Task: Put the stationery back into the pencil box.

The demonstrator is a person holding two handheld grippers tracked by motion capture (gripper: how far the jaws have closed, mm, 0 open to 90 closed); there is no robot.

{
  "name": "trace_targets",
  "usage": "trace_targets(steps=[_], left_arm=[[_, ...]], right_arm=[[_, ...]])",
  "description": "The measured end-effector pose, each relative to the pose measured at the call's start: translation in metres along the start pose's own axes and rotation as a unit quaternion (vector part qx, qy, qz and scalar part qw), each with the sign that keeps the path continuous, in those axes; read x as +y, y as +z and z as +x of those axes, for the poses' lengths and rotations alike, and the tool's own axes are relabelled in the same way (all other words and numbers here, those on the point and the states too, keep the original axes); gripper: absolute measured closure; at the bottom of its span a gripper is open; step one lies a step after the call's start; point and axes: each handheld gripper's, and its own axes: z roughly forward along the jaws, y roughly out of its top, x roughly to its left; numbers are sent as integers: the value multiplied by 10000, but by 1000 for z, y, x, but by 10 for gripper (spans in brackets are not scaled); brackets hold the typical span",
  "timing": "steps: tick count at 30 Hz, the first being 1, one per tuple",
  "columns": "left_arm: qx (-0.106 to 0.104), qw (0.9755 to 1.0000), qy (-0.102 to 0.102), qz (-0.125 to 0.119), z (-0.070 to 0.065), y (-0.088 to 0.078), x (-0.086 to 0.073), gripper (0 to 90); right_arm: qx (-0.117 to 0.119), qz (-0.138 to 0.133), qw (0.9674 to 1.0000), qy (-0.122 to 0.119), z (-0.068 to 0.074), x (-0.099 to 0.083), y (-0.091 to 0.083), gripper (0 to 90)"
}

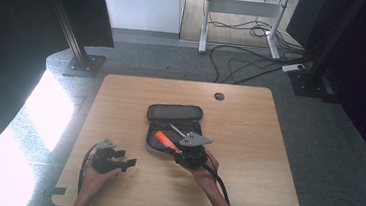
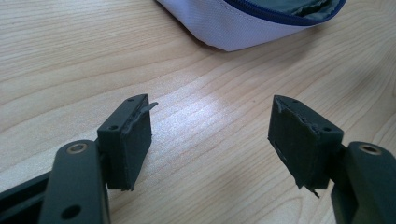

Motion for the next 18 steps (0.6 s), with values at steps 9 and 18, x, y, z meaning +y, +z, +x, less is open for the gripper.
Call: trace_targets(steps=[9, 18], left_arm=[[7, 10000, 8, -12, 1, -1, 0, 306], [13, 10000, 12, 12, 0, 0, 0, 307]], right_arm=[[-45, 31, 10000, 22, -9, 4, 6, 656], [-26, 89, 9999, 87, -14, 6, 15, 656]])
